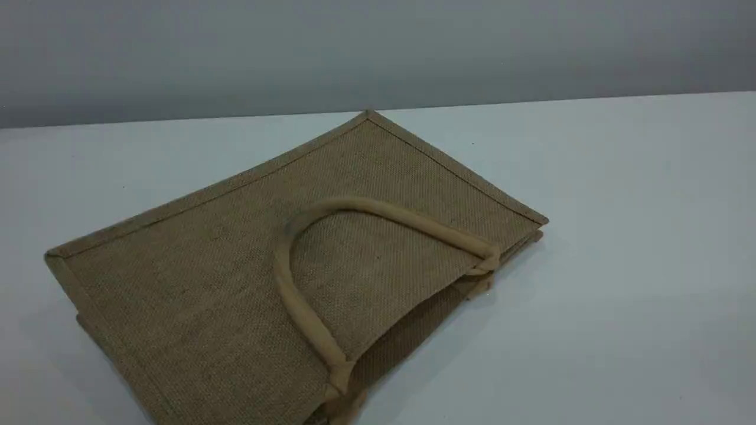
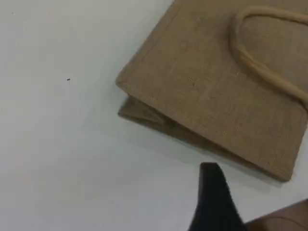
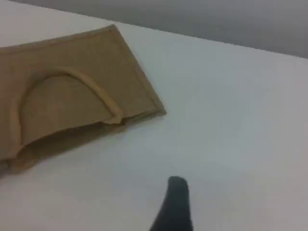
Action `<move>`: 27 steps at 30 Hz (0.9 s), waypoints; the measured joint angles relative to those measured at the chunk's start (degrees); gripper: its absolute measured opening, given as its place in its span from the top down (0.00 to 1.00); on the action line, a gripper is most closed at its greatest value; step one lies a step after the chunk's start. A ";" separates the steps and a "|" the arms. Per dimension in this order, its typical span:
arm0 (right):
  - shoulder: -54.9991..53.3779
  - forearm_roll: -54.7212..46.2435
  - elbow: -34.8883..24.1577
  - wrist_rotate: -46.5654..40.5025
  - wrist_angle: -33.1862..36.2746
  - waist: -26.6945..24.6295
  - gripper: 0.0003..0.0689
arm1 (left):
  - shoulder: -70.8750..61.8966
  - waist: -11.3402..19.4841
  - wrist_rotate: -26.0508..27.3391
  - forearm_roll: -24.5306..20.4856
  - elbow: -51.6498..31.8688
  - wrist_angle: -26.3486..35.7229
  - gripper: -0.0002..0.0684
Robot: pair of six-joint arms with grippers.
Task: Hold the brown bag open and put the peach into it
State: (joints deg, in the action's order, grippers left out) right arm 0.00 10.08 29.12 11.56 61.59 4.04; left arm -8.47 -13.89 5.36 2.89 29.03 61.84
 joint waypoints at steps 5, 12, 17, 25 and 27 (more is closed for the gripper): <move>0.00 0.00 0.00 0.00 0.00 0.00 0.18 | 0.00 0.00 0.05 0.10 0.00 0.04 0.40; 0.00 0.00 0.00 0.00 0.00 0.00 0.18 | 0.00 0.18 0.09 0.10 0.00 0.06 0.40; 0.00 0.05 0.00 0.00 0.00 0.00 0.18 | 0.00 5.36 0.11 0.18 0.00 0.11 0.40; 0.00 0.17 0.00 0.00 0.00 -3.45 0.18 | 4.37 11.56 0.11 0.23 0.00 0.14 0.40; 0.00 0.17 0.00 0.00 0.00 -4.80 0.18 | 5.63 12.08 0.11 0.23 0.00 0.14 0.40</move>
State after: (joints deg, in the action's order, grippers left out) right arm 0.00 10.25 29.12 11.56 61.59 -0.75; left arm -2.84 -1.81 5.48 3.11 29.03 61.99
